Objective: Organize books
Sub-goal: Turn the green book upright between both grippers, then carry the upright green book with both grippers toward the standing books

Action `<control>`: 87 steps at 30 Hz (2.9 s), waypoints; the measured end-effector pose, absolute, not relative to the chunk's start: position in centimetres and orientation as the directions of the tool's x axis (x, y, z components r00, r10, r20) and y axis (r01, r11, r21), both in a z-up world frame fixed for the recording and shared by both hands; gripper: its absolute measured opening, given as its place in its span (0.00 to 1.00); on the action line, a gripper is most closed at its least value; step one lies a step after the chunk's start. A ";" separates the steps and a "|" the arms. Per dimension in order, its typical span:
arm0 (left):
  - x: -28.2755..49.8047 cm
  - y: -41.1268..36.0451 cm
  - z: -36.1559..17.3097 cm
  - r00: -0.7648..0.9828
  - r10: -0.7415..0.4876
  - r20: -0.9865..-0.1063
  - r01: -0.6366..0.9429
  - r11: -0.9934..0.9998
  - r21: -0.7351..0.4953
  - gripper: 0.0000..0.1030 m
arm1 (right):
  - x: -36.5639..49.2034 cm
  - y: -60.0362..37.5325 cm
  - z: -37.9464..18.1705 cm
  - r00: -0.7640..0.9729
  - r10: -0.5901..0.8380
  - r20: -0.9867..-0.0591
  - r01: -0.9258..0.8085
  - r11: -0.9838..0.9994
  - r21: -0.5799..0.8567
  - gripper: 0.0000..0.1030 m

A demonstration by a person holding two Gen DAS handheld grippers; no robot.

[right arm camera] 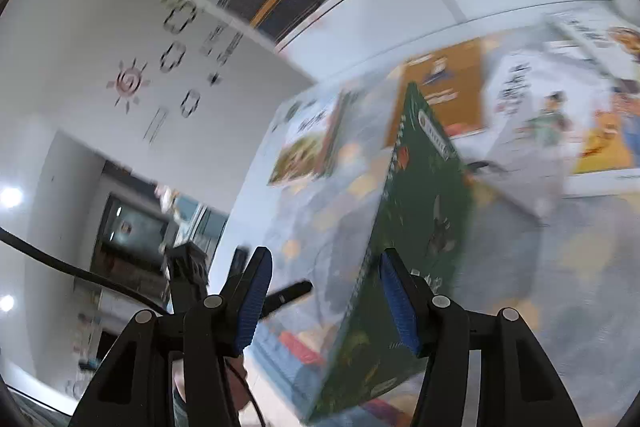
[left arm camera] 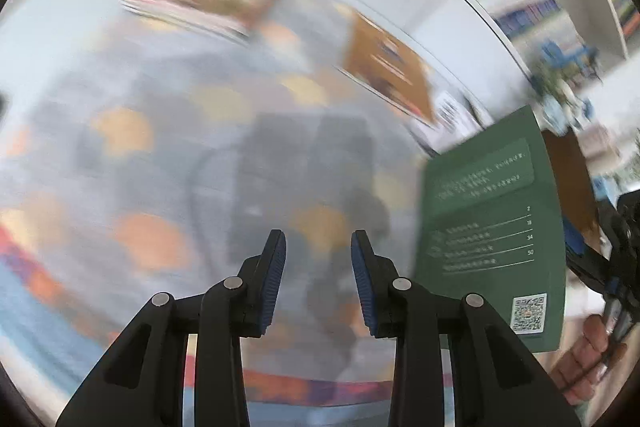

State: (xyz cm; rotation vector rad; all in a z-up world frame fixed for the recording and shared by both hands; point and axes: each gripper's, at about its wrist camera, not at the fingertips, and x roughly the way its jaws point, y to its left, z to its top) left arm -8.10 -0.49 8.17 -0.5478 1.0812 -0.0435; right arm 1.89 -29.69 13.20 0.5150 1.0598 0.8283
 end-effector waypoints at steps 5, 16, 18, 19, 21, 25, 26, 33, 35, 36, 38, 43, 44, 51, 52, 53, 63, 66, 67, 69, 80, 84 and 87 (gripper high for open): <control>-9.5 3.3 8.1 0.492 -0.217 -0.843 -0.301 0.866 -0.399 0.29 | 2.0 -27.7 11.1 0.168 0.756 -0.632 -0.343 0.646 0.682 0.61; -7.2 0.5 2.9 0.364 -0.214 -0.906 -0.306 0.892 -0.334 0.29 | 0.5 -28.2 2.2 0.112 0.570 -0.814 -0.202 0.815 0.543 0.53; -7.1 0.0 2.6 0.356 -0.186 -0.916 -0.310 0.901 -0.304 0.29 | -0.3 -27.6 1.7 0.128 0.550 -0.826 -0.226 0.827 0.515 0.48; -7.0 -0.1 2.3 0.353 -0.180 -0.918 -0.312 0.902 -0.298 0.29 | -0.5 -27.4 1.6 0.136 0.539 -0.831 -0.232 0.833 0.502 0.45; -6.9 -0.4 2.3 0.355 -0.166 -0.920 -0.307 0.909 -0.283 0.31 | -0.8 -26.7 1.0 0.139 0.515 -0.846 -0.253 0.844 0.473 0.39; -6.2 -1.3 2.1 0.328 -0.212 -0.920 -0.233 0.926 -0.297 0.35 | -1.3 -24.8 0.5 0.166 0.461 -0.872 -0.329 0.859 0.392 0.38; -6.1 -1.6 2.1 0.322 -0.242 -0.915 -0.205 0.926 -0.317 0.35 | -1.2 -24.4 0.3 0.162 0.457 -0.875 -0.342 0.857 0.384 0.38; -7.6 -4.1 2.1 0.299 -0.425 -0.854 -0.109 0.874 -0.473 0.37 | -1.1 -24.8 -0.4 0.151 0.434 -0.888 -0.357 0.862 0.360 0.39; -8.8 -5.3 1.8 0.278 -0.474 -0.835 -0.086 0.854 -0.514 0.37 | -1.4 -26.1 -0.3 0.152 0.417 -0.896 -0.372 0.864 0.339 0.39; -9.2 -6.0 1.6 0.269 -0.497 -0.825 -0.073 0.844 -0.532 0.37 | -1.6 -27.1 -0.3 0.141 0.416 -0.898 -0.379 0.861 0.339 0.39; -10.1 -6.9 1.4 0.257 -0.538 -0.803 -0.063 0.819 -0.570 0.37 | -2.1 -28.6 -0.5 0.114 0.423 -0.899 -0.387 0.852 0.352 0.39; -10.7 -7.9 1.3 0.267 -0.537 -0.800 -0.082 0.815 -0.574 0.37 | -3.0 -31.9 -0.7 0.082 0.461 -0.884 -0.330 0.849 0.412 0.39; -10.8 -8.1 1.4 0.266 -0.526 -0.808 -0.080 0.823 -0.562 0.37 | -3.0 -32.1 -0.8 0.081 0.467 -0.881 -0.323 0.848 0.420 0.39; -10.1 -7.9 1.3 0.278 -0.559 -0.781 -0.130 0.784 -0.607 0.37 | -3.0 -31.3 -0.6 0.112 0.469 -0.876 -0.375 0.836 0.400 0.39; -10.3 -7.9 1.6 0.278 -0.576 -0.769 -0.127 0.771 -0.624 0.37 | -3.1 -31.5 -0.6 0.113 0.470 -0.876 -0.378 0.835 0.399 0.39; -10.4 -8.0 2.0 0.279 -0.595 -0.754 -0.114 0.759 -0.642 0.37 | -3.0 -31.8 -0.5 0.115 0.474 -0.873 -0.376 0.834 0.404 0.39; -9.9 -10.6 2.1 0.263 -0.645 -0.717 -0.117 0.717 -0.687 0.24 | -2.1 -33.4 -1.1 0.075 0.553 -0.830 -0.310 0.804 0.508 0.39; -9.8 -11.9 2.0 0.266 -0.598 -0.756 -0.106 0.761 -0.640 0.11 | -2.2 -33.9 -1.2 0.076 0.566 -0.821 -0.286 0.801 0.526 0.39; -9.7 -12.1 2.2 0.276 -0.592 -0.757 -0.102 0.766 -0.635 0.10 | -2.2 -34.0 -1.3 0.071 0.571 -0.818 -0.273 0.799 0.535 0.39; -9.7 -12.2 2.7 0.295 -0.611 -0.734 -0.101 0.744 -0.660 0.09 | -2.0 -34.8 -1.5 0.049 0.587 -0.808 -0.227 0.794 0.564 0.41; -8.4 -11.3 4.4 0.337 -0.787 -0.518 -0.123 0.509 -0.852 0.10 | -1.9 -40.5 -3.2 0.048 0.808 -0.587 0.057 0.585 0.809 0.55; -8.4 -10.8 4.5 0.345 -0.796 -0.497 -0.137 0.481 -0.866 0.10 | -1.7 -40.3 -4.1 0.035 0.824 -0.566 0.077 0.563 0.823 0.67; -8.2 -10.9 4.6 0.341 -0.807 -0.482 -0.134 0.466 -0.875 0.11 | -1.3 -39.3 -4.5 0.034 0.855 -0.518 0.087 0.514 0.853 0.67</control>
